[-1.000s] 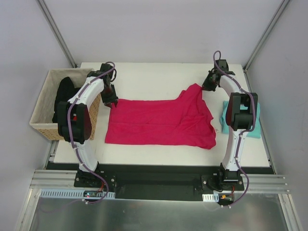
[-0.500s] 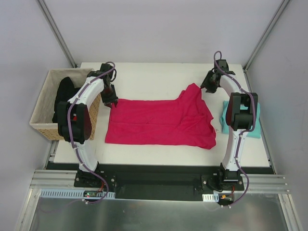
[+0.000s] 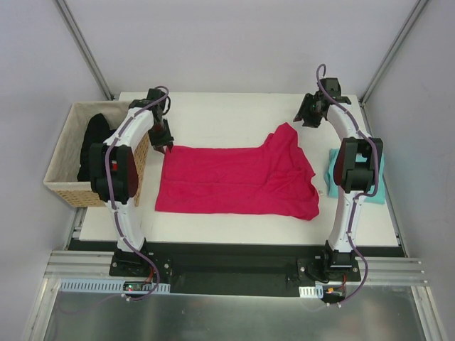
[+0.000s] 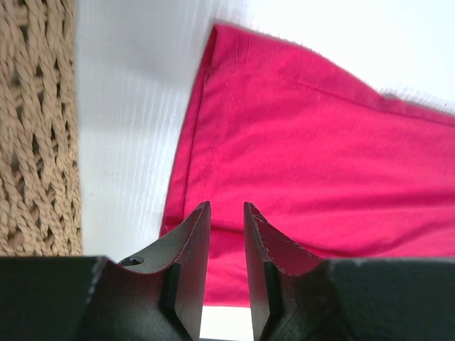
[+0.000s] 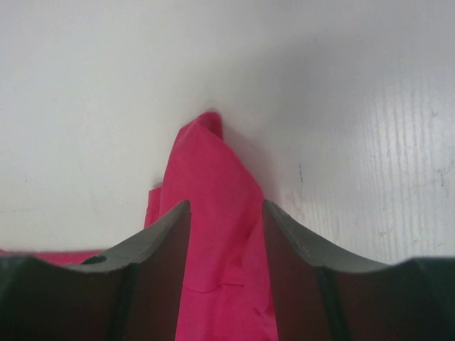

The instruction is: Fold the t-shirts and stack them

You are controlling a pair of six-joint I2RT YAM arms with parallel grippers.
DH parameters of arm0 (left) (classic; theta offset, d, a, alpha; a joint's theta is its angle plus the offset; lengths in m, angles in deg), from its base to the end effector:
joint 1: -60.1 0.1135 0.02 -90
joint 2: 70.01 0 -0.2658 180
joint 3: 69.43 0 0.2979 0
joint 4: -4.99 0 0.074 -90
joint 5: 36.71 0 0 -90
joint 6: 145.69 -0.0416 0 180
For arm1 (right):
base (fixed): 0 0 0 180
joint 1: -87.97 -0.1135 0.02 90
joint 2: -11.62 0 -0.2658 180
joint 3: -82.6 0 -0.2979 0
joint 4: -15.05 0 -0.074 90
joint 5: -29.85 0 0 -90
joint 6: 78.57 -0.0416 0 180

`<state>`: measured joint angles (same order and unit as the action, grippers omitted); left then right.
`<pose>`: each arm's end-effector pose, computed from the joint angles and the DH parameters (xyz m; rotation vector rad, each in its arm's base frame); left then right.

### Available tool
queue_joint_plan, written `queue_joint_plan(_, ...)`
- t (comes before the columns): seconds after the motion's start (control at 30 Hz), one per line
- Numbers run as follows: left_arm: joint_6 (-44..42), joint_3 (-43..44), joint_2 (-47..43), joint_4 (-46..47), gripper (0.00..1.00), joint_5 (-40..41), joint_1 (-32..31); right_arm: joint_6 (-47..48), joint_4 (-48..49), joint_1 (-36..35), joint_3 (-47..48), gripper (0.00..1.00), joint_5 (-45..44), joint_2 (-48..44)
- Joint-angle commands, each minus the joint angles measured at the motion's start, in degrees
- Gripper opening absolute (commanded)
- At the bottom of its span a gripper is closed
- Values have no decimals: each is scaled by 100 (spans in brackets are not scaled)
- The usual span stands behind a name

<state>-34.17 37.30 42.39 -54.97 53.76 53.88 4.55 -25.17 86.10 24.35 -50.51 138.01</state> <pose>0.4627 -0.0501 0.2245 -0.3650 2.6992 -0.1301 0.5556 0.0251 0.2222 0.0205 2.3561 0.2726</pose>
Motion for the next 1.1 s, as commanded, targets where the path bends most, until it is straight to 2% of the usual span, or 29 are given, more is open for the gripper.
queue_joint_plan(0.0, -95, 367, 133, -53, 25, -179, 94, 318, -374, -42, 639, 50, 511, -1)
queue_joint_plan(0.33, -86, 43, 37, -53, 24, -232, 94, 477, -743, -42, 1932, 46, 1144, 1212)
queue_joint_plan(0.9, 19, -370, -183, -79, 24, -240, 86, 125, -313, -24, 1933, 46, 1531, 1801)
queue_joint_plan(0.93, 28, -379, -201, -79, 24, -232, 94, 107, -295, -24, 1968, 45, 1549, 1810)
queue_joint_plan(1.03, 45, -397, -227, -79, 24, -197, 94, 11, -287, -15, 2065, 34, 1566, 1907)
queue_joint_plan(1.07, 45, -397, -227, -79, 24, -179, 94, -15, -287, 2, 2083, 26, 1584, 1942)
